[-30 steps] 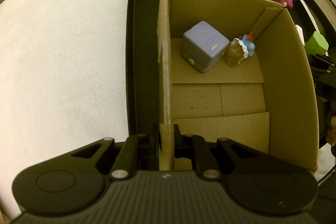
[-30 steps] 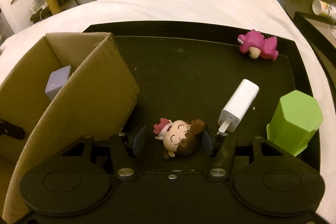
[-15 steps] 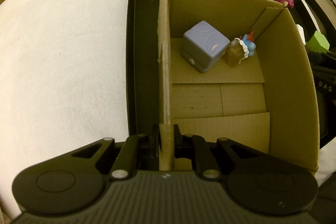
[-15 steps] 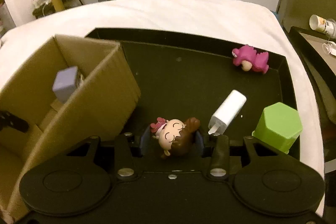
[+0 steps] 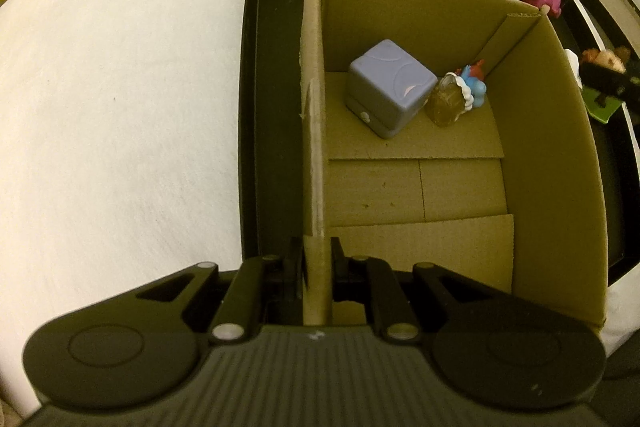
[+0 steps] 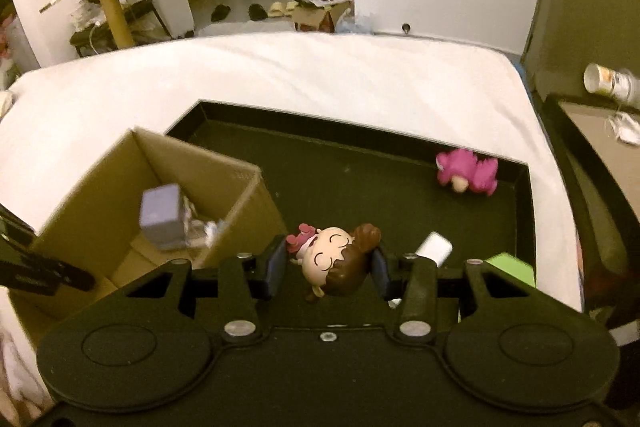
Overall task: Organize rigid objects
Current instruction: 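Lift the chibi doll with the right gripper and carry it over the box, then lower the chibi doll into the box and open the right gripper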
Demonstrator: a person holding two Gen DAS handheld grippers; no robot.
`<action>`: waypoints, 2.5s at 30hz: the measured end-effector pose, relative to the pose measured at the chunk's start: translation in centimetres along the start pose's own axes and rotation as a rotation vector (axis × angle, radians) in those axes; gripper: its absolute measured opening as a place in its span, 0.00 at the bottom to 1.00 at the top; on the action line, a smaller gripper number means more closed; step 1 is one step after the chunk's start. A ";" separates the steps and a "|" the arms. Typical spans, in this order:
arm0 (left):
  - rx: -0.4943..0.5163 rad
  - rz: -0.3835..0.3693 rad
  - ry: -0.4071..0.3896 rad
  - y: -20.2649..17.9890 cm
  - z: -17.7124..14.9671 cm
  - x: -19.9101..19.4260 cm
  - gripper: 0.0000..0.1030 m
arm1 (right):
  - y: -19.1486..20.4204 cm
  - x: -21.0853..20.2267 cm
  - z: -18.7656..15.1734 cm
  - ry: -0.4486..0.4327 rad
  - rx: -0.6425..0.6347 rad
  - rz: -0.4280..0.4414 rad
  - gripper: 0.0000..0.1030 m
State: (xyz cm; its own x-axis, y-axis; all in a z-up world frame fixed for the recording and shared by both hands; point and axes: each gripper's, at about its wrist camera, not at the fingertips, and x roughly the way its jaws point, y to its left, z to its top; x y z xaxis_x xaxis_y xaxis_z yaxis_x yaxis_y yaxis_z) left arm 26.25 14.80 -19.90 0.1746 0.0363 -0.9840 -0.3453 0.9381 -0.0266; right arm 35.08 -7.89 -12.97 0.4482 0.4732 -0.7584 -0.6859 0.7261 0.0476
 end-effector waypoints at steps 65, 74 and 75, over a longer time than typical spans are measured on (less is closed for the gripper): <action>-0.011 -0.047 -0.013 1.1 -0.2 -0.2 0.12 | 11.4 7.5 2.3 0.351 0.086 0.240 0.42; -0.021 -0.055 -0.012 1.2 -0.1 0.0 0.12 | 11.2 8.1 1.9 0.336 0.132 0.255 0.44; -0.020 -0.054 -0.012 1.2 -0.1 0.0 0.12 | 11.2 8.0 1.9 0.330 0.132 0.257 0.44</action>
State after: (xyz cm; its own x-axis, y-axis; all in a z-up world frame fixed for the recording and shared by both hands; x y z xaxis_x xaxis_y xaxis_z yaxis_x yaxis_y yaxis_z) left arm 25.76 15.85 -19.92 0.2047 -0.0100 -0.9788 -0.3533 0.9318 -0.0834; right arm 32.04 4.94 -17.25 0.0510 0.4779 -0.8769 -0.6629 0.6729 0.3282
